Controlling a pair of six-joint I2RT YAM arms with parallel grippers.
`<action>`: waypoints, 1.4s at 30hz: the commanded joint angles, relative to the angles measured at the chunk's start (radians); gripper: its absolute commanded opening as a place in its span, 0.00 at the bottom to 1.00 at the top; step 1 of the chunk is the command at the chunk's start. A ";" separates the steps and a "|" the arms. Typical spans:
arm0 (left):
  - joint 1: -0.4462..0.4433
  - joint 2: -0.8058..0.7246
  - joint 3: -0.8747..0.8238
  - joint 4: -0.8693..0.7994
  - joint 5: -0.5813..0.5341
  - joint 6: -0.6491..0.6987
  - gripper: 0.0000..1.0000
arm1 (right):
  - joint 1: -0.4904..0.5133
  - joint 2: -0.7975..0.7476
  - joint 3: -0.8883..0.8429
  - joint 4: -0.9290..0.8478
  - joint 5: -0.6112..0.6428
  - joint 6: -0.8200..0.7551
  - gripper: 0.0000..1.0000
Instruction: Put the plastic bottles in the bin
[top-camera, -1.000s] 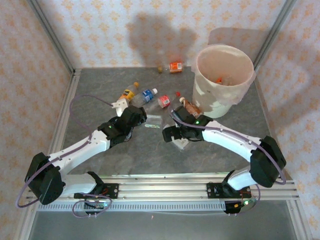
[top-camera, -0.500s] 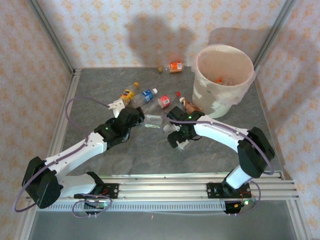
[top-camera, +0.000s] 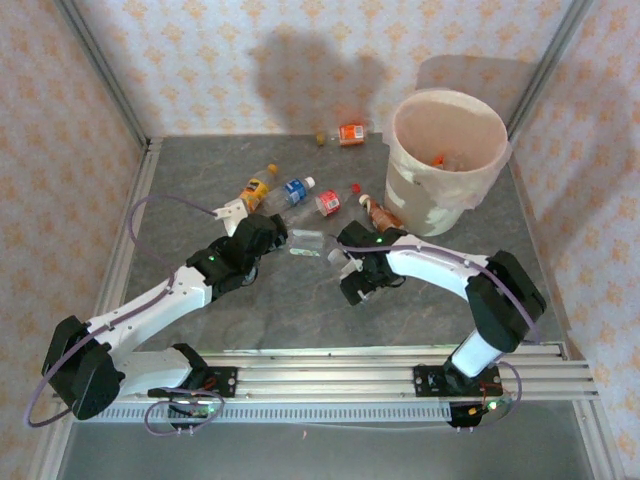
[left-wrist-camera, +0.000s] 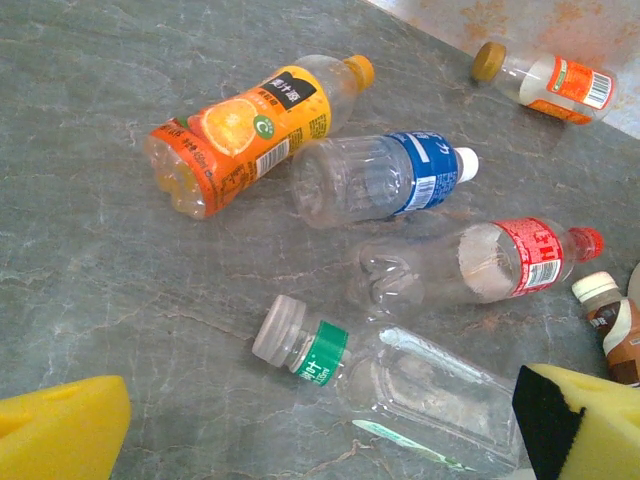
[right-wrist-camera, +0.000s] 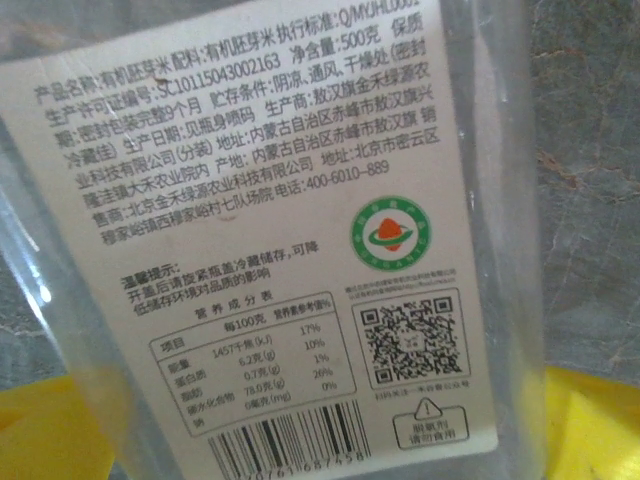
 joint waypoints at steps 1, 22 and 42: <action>0.009 0.021 0.007 0.001 -0.001 -0.018 1.00 | -0.003 0.000 -0.034 0.051 0.001 -0.005 0.98; 0.010 0.022 0.013 -0.004 0.007 -0.016 1.00 | -0.002 -0.090 -0.063 0.115 0.043 0.074 0.67; 0.052 -0.098 0.000 -0.019 -0.032 -0.044 1.00 | -0.069 -0.285 0.337 0.226 -0.057 -0.029 0.57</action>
